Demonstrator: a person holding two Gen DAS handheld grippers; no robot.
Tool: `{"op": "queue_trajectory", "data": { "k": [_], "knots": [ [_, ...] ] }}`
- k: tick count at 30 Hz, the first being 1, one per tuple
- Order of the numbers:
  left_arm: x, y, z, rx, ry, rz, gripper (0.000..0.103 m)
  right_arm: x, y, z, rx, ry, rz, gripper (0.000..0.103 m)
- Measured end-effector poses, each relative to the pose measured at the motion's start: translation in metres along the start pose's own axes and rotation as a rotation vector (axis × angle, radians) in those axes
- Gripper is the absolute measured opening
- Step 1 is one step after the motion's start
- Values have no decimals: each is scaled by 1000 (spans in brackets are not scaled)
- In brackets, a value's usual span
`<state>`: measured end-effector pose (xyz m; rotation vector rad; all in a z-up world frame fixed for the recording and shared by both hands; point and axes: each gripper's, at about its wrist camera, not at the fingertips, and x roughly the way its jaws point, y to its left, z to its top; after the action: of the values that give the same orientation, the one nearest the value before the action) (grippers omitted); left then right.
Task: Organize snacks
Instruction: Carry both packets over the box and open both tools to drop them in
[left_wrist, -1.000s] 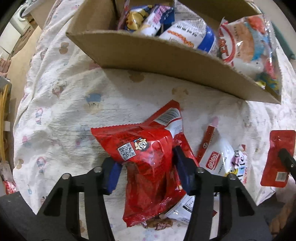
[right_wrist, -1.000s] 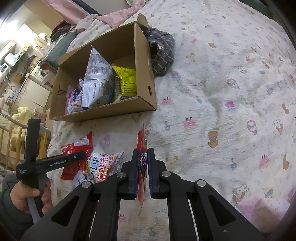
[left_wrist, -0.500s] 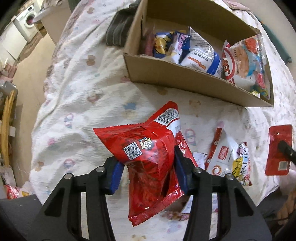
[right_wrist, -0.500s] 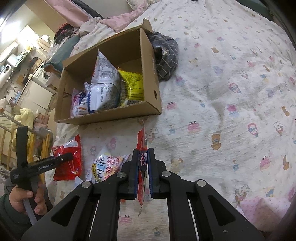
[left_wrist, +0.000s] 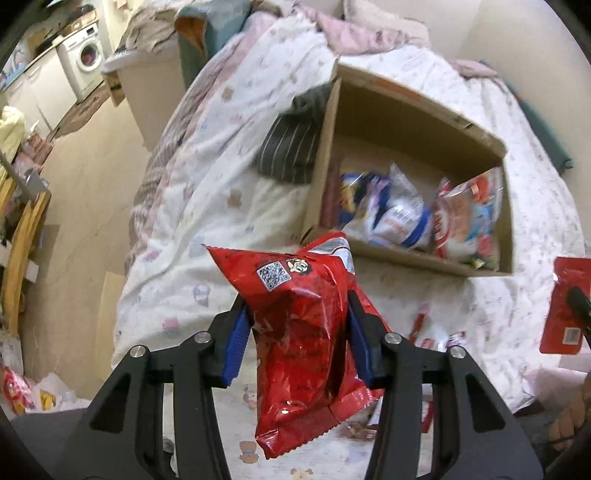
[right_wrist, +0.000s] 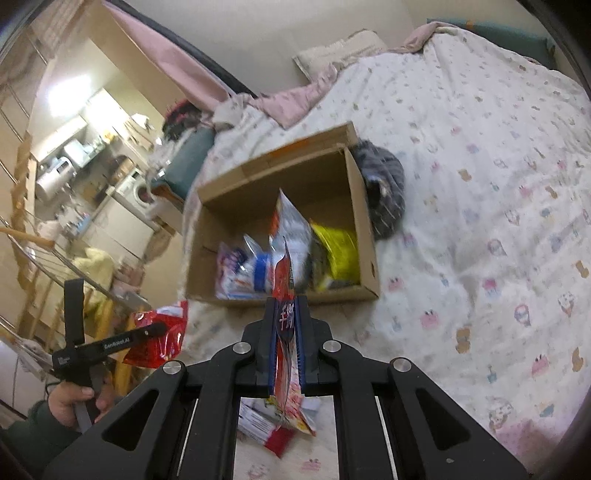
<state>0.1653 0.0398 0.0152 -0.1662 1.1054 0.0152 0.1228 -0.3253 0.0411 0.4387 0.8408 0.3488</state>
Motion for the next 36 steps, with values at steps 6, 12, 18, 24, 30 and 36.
{"op": "queue_trajectory", "data": {
  "k": [6, 12, 18, 24, 30, 36],
  "knots": [
    [-26, -27, 26, 73, -101, -18, 44, -2, 6, 17, 2, -47, 26, 9],
    [-37, -45, 51, 126, -154, -38, 44, 3, 6, 31, 14, -68, 31, 9],
    [-26, -56, 70, 142, -149, -48, 44, 15, 8, 46, 17, -65, 36, 9],
    [-10, -64, 82, 164, -147, -41, 44, 33, 8, 56, 34, -48, 28, 9],
    [15, -69, 93, 168, -123, -47, 44, 59, 10, 72, 11, -25, 10, 9],
    [43, -76, 95, 204, -120, -56, 44, 86, 4, 92, -53, -27, -114, 9]
  ]
}}
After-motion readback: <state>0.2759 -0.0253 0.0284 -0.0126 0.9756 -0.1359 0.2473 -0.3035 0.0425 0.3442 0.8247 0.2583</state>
